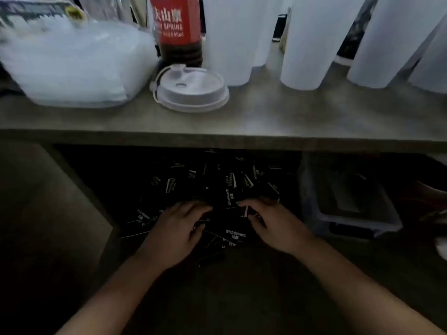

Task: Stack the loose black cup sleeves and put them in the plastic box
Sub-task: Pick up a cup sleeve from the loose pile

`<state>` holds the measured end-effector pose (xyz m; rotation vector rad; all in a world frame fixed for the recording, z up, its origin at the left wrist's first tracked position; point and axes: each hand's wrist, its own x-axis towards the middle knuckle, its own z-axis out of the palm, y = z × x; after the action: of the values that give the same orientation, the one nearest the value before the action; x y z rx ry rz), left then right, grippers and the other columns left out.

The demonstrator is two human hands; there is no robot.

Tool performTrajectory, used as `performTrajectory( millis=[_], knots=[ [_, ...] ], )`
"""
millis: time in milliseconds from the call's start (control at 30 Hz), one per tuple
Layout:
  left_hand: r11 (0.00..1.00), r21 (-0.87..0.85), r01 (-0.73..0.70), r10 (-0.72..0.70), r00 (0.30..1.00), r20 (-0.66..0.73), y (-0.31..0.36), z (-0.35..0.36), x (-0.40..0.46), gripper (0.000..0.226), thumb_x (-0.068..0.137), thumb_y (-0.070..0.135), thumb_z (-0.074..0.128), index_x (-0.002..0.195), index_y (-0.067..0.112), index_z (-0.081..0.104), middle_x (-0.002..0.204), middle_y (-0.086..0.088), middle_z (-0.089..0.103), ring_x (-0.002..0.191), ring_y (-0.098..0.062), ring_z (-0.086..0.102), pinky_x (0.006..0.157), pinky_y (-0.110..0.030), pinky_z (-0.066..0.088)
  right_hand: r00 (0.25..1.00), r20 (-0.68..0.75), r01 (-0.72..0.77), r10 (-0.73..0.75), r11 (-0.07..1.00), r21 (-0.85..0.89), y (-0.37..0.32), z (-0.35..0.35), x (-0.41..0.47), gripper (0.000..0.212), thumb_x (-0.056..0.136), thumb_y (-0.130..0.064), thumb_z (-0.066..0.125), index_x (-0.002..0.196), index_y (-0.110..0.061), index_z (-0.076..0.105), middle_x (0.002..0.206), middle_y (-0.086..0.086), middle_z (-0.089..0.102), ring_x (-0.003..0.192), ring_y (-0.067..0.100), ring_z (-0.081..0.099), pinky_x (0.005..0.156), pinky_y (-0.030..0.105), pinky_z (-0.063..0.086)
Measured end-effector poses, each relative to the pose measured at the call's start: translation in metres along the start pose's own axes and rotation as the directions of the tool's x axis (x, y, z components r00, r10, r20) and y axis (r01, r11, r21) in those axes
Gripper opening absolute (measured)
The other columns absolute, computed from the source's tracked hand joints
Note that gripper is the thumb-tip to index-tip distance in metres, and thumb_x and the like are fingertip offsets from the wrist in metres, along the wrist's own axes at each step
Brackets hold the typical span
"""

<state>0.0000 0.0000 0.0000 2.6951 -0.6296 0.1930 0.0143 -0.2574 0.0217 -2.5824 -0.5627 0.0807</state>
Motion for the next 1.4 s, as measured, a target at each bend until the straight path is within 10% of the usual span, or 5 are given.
performTrajectory(
  millis=[400,567,833,1033,1400],
  knots=[
    [0.973,0.163,-0.166,0.206,0.939,-0.274,-0.028,0.067,0.026,0.062,0.088,0.067,0.036,0.138,0.032,0.045,0.133,0.015,0.048,0.126,-0.003,0.037,0.106,-0.028,0.033,0.907,-0.277,0.245,-0.317,0.932,-0.267,0.076,0.058,0.035,0.041,0.095,-0.017,0.055,0.135,-0.026,0.051,0.128,-0.007,0.055,0.116,0.005,0.046,0.098,0.009,0.030],
    [0.987,0.147,0.057,-0.031,0.984,-0.173,-0.021,0.067,0.018,0.105,0.067,0.092,0.017,0.153,0.032,0.014,0.155,0.012,0.026,0.145,-0.010,0.014,0.116,-0.032,0.010,0.848,-0.364,0.286,-0.385,0.911,-0.298,0.072,0.065,0.027,0.038,0.096,-0.011,0.051,0.133,-0.019,0.054,0.128,0.000,0.055,0.118,0.015,0.051,0.101,0.026,0.042],
    [0.979,0.168,-0.113,0.170,0.910,-0.379,0.006,0.066,-0.002,0.042,0.083,0.009,0.071,0.123,0.021,0.065,0.117,0.003,0.069,0.112,-0.016,0.060,0.100,-0.030,0.045,0.833,-0.434,0.272,-0.342,0.938,-0.215,0.039,0.073,-0.004,0.043,0.094,-0.017,0.056,0.136,-0.021,0.049,0.132,-0.002,0.052,0.124,0.014,0.045,0.103,0.020,0.035],
    [0.981,0.130,-0.147,0.192,0.856,-0.480,0.034,0.068,-0.008,0.020,0.085,0.025,0.072,0.103,0.021,0.067,0.097,0.007,0.069,0.093,-0.011,0.060,0.085,-0.031,0.050,0.756,-0.451,0.353,-0.474,0.876,-0.328,0.023,0.073,-0.016,0.021,0.091,-0.028,0.064,0.110,-0.020,0.067,0.108,-0.005,0.065,0.105,0.009,0.055,0.091,0.026,0.047],
    [0.989,-0.101,-0.107,0.027,0.806,-0.591,-0.003,0.059,0.010,0.015,0.092,0.028,0.062,0.106,0.027,0.063,0.092,0.019,0.058,0.084,0.002,0.054,0.073,-0.013,0.040,0.822,-0.569,0.266,-0.016,0.895,0.359,0.044,0.067,0.002,0.009,0.091,-0.018,0.066,0.096,-0.024,0.063,0.090,-0.009,0.068,0.083,-0.005,0.064,0.074,0.010,0.047]
  ],
)
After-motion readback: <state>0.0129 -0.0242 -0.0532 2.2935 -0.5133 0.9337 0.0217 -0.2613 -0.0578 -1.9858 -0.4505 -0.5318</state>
